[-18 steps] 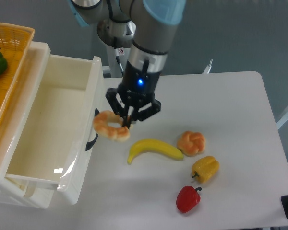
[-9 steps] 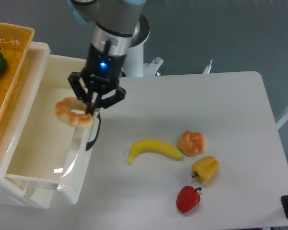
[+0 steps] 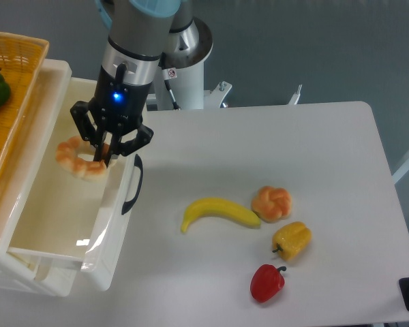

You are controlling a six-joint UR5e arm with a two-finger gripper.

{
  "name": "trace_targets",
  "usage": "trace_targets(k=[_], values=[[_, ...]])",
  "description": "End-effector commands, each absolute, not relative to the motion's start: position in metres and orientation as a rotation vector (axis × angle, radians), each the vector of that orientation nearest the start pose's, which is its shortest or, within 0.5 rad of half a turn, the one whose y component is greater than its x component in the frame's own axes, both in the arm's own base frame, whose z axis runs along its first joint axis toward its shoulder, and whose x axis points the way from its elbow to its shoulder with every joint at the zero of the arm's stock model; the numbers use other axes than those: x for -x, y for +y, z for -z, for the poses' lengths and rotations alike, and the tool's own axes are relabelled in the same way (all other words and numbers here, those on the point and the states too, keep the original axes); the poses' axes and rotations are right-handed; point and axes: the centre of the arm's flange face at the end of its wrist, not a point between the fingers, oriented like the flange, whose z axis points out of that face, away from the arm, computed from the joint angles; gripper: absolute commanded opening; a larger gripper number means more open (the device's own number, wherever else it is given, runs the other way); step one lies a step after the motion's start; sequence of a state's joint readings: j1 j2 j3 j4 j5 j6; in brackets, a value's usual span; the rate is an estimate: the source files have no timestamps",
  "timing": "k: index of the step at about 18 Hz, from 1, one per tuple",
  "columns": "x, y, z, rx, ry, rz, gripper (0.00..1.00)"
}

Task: Place the donuts in the upper white drawer
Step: 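Lower the donut into the drawer and open the gripper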

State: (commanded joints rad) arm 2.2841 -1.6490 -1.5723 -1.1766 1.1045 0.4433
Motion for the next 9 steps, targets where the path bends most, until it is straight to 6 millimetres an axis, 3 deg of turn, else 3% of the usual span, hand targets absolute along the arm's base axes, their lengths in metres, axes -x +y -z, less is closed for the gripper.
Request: trace_targets(k=[9], values=[[0.2194,0.5322,-0.4987,2.608,-0.242,0.299,0.41]])
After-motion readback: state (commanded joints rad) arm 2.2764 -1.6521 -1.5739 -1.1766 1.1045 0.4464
